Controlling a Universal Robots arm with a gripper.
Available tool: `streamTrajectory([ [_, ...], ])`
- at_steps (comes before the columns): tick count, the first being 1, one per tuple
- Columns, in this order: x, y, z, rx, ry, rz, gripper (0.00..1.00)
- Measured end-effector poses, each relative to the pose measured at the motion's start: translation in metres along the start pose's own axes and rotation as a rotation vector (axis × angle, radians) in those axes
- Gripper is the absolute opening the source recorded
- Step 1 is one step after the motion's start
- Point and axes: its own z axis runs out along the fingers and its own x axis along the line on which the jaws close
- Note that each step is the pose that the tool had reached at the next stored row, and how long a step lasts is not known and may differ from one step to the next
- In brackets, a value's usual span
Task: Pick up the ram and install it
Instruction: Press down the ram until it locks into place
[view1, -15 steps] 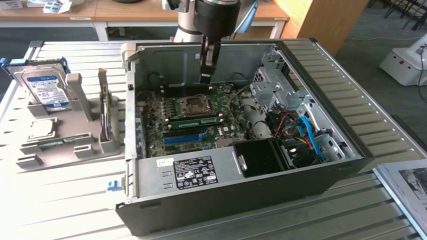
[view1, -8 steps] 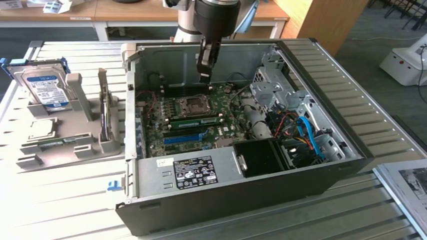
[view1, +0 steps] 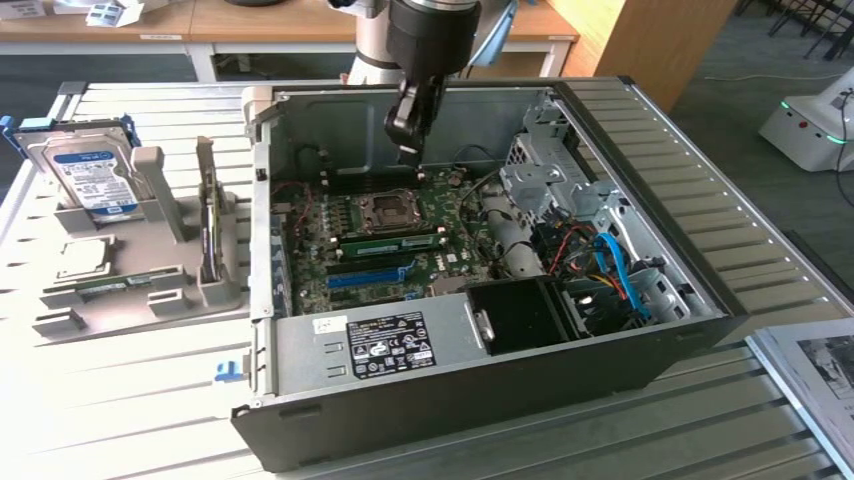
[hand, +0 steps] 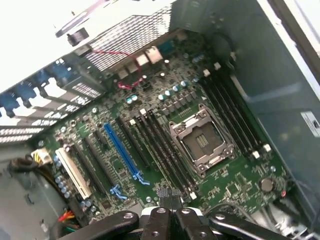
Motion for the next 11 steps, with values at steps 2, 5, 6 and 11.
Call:
streamTrajectory([
  [2,0.0,0.0,0.0001,0.0002,-0.0014,0.036,0.1],
  [5,0.0,0.0,0.0001,0.0005,-0.0033,0.089,0.1],
  [6,0.0,0.0,0.0001,0.0006,-0.0041,0.107,0.1],
  [11,0.0,0.0,0.0002,0.001,-0.0074,0.194,0.1],
])
